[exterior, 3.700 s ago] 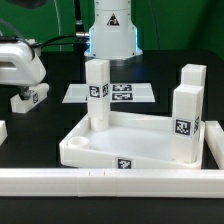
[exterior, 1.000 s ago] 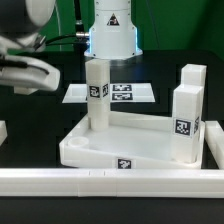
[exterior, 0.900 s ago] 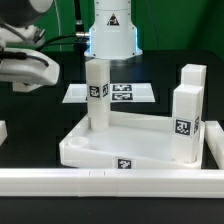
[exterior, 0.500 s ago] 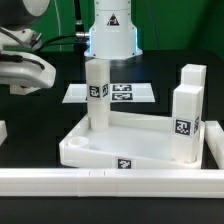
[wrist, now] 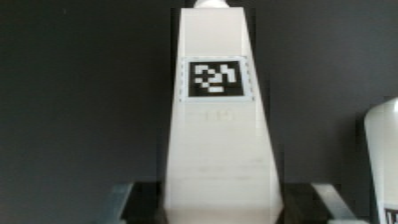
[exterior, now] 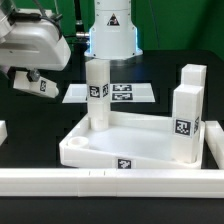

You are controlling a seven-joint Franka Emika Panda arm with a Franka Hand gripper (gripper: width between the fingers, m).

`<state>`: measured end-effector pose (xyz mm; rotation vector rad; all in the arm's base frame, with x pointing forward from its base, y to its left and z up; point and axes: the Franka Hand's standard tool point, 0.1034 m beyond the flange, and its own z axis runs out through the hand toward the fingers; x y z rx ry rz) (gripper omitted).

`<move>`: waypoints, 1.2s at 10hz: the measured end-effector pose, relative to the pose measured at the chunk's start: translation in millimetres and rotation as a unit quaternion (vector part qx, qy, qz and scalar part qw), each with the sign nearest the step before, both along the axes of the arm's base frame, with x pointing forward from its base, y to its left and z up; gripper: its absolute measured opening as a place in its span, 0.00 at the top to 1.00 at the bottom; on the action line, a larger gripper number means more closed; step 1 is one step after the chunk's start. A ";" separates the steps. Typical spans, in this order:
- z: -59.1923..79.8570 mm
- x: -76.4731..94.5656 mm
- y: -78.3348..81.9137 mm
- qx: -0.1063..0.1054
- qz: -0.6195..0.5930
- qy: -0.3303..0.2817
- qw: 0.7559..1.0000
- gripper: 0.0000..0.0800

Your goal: Assemble desk

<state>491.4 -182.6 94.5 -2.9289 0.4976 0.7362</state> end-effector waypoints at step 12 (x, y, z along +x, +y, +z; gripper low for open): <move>52.0 72.8 38.5 -0.120 0.018 -0.331 0.936 0.64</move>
Offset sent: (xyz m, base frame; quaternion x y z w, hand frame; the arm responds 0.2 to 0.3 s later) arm 0.0195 0.0429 0.0360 0.0404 0.2052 0.0492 0.9766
